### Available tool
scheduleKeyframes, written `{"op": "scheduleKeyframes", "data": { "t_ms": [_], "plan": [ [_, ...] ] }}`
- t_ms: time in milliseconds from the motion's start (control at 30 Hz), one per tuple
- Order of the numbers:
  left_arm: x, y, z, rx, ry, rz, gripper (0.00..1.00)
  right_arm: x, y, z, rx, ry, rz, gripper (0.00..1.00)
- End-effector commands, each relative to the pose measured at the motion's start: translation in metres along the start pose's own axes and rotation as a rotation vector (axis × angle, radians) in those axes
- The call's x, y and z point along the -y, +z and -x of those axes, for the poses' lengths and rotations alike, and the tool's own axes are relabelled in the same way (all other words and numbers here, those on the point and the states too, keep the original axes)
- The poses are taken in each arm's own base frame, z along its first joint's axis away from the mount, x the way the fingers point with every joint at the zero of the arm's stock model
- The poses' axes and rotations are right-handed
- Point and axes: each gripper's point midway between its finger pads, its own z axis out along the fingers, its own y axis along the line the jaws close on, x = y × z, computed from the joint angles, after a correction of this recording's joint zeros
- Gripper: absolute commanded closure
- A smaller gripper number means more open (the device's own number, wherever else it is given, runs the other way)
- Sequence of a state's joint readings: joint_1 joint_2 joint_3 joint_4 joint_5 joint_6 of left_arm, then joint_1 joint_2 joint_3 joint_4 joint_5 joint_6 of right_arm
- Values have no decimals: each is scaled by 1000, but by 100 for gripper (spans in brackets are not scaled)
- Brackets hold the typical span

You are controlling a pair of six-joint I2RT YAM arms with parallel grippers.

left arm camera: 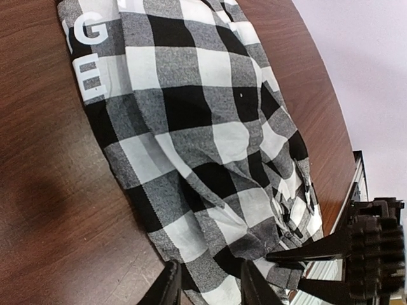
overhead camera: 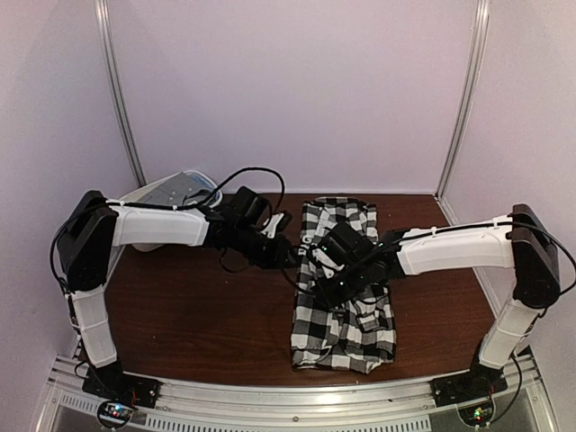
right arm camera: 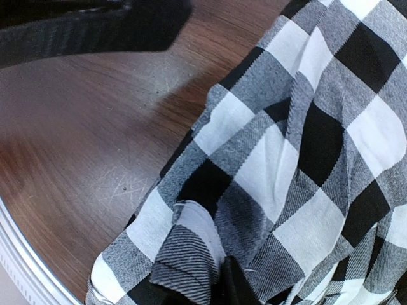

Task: Fold and stack the long sleeve shirts
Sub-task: Fold the sleeve of the rectangle-folded shirt.

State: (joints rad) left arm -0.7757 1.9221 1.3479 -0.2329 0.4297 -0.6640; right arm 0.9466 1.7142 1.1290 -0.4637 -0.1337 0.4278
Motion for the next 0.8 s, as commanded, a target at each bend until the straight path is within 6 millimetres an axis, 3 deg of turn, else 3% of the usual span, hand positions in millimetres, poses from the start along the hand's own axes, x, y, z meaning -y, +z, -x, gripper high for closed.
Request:
{"op": "scheduleKeyframes", "data": {
  "t_ms": [0,167,267,367,533,667,767],
  "plan": [
    [11,-12,11,51,33,-28,67,-22,-13,23,75,3,82,72],
    [11,-12,6,37,33,-42,65,-21,-43,47,177,-6,91,35],
    [14,-12,6,35,35,-54,64,-8,-59,68,247,17,81,26],
    [20,-11,6,34,43,-68,64,17,-70,94,323,70,76,28],
    [30,2,-2,7,51,-81,64,45,-71,139,419,157,191,45],
    [37,12,-8,-8,46,-92,65,60,-51,167,436,195,249,55],
    [39,19,-12,-18,38,-98,65,77,-25,182,432,238,270,61]
  ]
}}
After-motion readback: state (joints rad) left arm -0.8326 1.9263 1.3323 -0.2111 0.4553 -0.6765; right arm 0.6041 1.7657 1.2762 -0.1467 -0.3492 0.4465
